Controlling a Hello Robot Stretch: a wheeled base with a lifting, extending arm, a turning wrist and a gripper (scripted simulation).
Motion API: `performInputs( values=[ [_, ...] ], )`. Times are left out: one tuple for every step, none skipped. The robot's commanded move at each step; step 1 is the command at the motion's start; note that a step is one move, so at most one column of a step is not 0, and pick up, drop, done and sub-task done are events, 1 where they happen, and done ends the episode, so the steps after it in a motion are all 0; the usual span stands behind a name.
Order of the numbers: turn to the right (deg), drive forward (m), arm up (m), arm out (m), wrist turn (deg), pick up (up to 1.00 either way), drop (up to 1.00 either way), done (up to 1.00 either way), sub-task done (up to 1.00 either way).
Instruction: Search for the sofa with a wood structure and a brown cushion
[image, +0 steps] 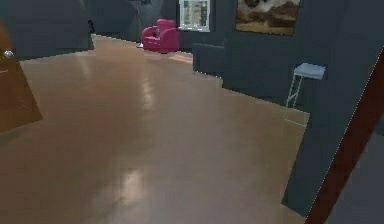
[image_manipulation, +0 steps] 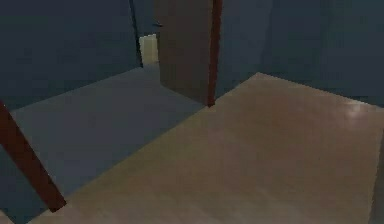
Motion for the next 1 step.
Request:
performInputs(
  values=[
    [-45.0, 0.0, 0.0, 0.0, 0.0, 0.0, 0.0, 0.0, 0.0]
  ],
)
